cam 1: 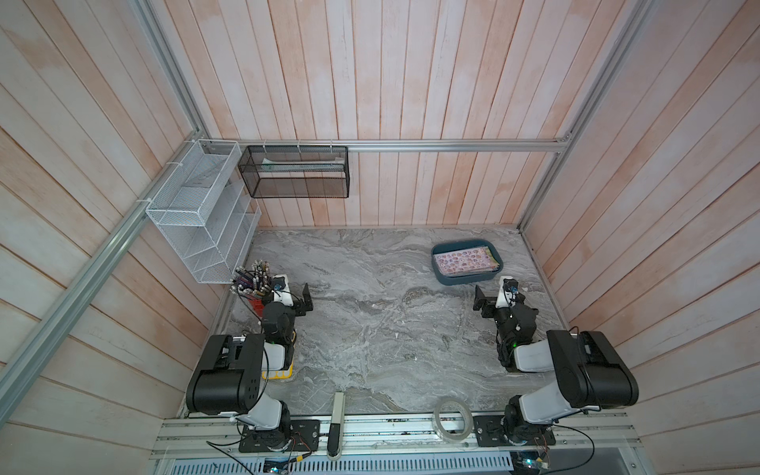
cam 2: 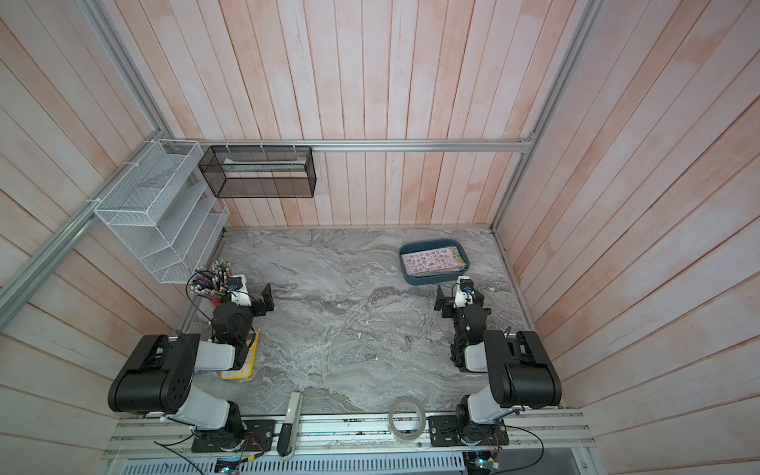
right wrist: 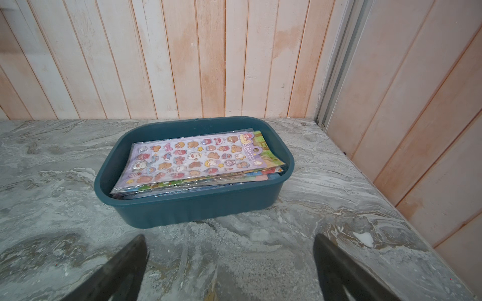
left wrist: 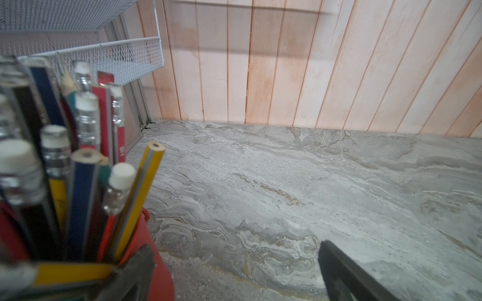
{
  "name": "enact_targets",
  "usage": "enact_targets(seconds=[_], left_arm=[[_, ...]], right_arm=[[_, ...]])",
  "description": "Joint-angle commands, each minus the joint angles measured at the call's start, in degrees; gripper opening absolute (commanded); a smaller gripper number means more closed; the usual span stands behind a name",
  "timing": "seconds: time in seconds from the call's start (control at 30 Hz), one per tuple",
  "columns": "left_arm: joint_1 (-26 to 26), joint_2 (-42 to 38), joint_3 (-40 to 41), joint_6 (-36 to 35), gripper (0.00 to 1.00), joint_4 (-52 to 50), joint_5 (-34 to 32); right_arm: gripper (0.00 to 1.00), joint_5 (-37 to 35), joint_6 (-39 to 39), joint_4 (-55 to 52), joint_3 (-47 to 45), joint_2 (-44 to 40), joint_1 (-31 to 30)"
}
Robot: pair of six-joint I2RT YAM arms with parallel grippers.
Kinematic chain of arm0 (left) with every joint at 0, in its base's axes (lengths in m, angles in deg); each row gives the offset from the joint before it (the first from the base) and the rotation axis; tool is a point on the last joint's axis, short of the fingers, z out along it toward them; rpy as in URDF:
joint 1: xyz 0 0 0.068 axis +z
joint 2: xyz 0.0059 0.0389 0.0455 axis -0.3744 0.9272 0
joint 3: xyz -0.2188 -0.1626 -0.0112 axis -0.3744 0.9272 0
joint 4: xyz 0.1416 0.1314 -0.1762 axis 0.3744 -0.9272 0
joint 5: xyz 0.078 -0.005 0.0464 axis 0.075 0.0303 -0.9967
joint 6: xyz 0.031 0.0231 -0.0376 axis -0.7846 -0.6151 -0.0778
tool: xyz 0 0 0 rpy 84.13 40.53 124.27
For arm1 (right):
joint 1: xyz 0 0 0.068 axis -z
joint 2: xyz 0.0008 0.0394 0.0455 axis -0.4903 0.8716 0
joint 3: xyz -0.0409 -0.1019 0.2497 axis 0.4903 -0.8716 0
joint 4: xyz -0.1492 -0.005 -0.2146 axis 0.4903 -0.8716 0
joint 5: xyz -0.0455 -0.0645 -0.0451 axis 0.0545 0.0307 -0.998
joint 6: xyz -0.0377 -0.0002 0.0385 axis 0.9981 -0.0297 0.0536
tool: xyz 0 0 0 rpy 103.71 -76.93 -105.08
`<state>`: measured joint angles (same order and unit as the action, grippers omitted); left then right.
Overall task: Take the stickers out of the storage box
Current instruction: Adjust the storage box at the center of the board.
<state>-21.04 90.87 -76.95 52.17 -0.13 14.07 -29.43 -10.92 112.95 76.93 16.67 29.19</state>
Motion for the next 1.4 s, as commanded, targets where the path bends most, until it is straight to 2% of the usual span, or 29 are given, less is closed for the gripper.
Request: enact_targets(seconds=[0.0, 0.53, 0.67, 0.77, 0.83, 0.93, 1.0, 1.07, 1.1, 1.17, 1.23, 1.3, 1.33, 1.37], left_arm=[[0.1, -0.2, -0.1, 0.3, 1.00, 0.6, -0.1], [-0.6, -0.7, -0.5, -0.6, 1.00, 0.8, -1.5], [-5.5, -7.2, -8.2, -4.8, 1.00, -17.8, -5.7], [-8.1, -10.3, -12.7, -3.9, 1.00, -26.6, -10.4], [-9.6, -11.9, -16.0, -1.8, 1.00, -31.8, -16.0], [-10.8, -12.9, -22.3, 4.3, 1.00, -40.2, -25.2], [-11.1, -12.4, -29.3, 14.9, 1.00, -52.8, -34.2], [-11.1, -11.8, -35.5, 22.9, 1.00, -65.8, -38.1], [-11.1, -11.9, -37.3, 23.7, 1.00, -68.6, -37.3], [-11.1, -12.9, -38.9, 23.1, 1.00, -71.2, -31.6], [-11.0, -14.5, -39.1, 22.0, 1.00, -70.4, -25.6], [-10.8, -16.1, -39.4, 24.6, 1.00, -70.2, -22.7], [-10.5, -16.6, -39.8, 25.1, 1.00, -70.2, -20.6], [-10.0, -16.7, -40.6, 25.6, 1.00, -70.3, -17.2]], right_arm=[[0.99, 0.5, -0.7, -0.1, 0.8, 0.0, 0.3], [0.99, -0.3, -0.8, -1.1, 1.3, -0.8, 0.2], [0.99, -2.2, -1.2, -22.9, 11.4, -6.1, 0.2], [0.99, -4.7, -1.7, -26.9, 13.7, -7.7, -1.1], [0.99, -11.1, -1.6, -30.1, 14.5, -9.4, -4.1], [0.99, -19.7, -0.4, -35.9, 17.6, -11.4, -10.3], [0.99, -20.6, -0.5, -43.6, 22.9, -11.0, -13.3], [0.99, -22.6, -1.5, -49.1, 26.9, -10.3, -15.6], [0.99, -24.0, -2.6, -50.4, 28.1, -10.4, -16.4], [0.99, -22.9, -6.3, -52.2, 29.4, -11.9, -16.9], [0.99, -21.2, -8.5, -54.6, 31.3, -12.4, -16.8], [0.99, -19.8, -9.1, -57.4, 33.9, -11.8, -16.8], [0.97, -18.7, -8.4, -58.5, 35.0, -11.1, -16.9], [0.90, -16.8, -7.6, -60.1, 36.7, -9.9, -16.8]])
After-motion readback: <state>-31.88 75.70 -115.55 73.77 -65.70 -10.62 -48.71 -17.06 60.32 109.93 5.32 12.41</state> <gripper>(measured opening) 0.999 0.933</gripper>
